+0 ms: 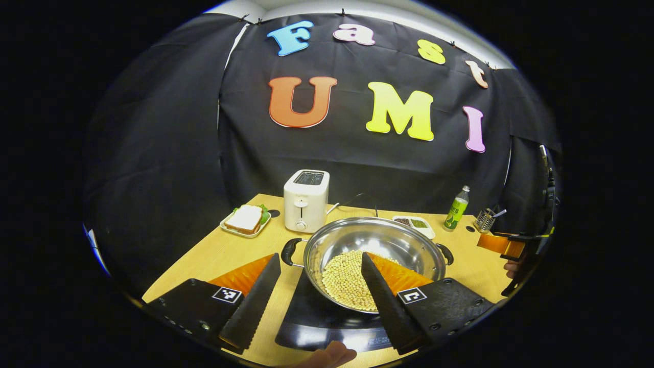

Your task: First push the handle of the pot to place it horizontally, then grasp the pot with both hands and set it on the induction cooktop.

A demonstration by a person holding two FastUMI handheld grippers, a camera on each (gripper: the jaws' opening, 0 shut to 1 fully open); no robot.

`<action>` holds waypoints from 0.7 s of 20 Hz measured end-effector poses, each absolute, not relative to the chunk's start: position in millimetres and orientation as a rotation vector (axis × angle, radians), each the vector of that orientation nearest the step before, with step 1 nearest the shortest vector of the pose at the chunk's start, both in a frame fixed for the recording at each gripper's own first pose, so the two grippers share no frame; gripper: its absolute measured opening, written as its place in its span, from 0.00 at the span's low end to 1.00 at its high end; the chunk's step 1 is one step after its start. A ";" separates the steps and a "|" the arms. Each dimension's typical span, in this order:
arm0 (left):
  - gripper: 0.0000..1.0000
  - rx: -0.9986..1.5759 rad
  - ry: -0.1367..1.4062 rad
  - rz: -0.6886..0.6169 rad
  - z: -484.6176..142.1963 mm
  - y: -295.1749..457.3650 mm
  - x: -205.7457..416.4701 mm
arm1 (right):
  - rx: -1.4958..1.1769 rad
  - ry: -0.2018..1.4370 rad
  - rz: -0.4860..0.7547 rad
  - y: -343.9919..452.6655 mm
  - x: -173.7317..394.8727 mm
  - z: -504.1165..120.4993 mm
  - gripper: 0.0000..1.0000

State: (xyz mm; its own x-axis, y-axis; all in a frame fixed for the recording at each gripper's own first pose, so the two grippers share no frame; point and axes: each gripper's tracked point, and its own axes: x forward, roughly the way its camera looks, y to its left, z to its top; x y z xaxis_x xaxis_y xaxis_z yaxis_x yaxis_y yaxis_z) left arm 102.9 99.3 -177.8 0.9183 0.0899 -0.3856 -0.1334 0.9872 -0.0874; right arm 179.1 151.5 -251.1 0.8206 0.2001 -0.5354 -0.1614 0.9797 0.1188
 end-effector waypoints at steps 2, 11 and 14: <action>0.95 -0.121 0.368 0.117 -171.8 87.5 93.2 | 0.063 0.532 0.197 137.9 155.7 -241.1 0.93; 0.95 -0.053 0.242 0.050 -114.8 26.1 53.7 | 0.001 0.366 0.090 53.8 79.0 -181.3 0.96; 0.95 -0.047 0.203 0.048 -94.2 12.5 42.5 | -0.021 0.295 0.088 44.3 60.7 -152.1 0.97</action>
State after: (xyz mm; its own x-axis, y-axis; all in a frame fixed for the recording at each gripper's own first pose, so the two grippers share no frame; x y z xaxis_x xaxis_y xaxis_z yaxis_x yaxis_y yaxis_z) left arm 42.5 12.5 -94.2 0.9784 0.0425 -0.2022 -0.0520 0.9978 -0.0420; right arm 60.7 44.3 -152.1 0.9531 0.0840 -0.2908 -0.0901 0.9959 -0.0078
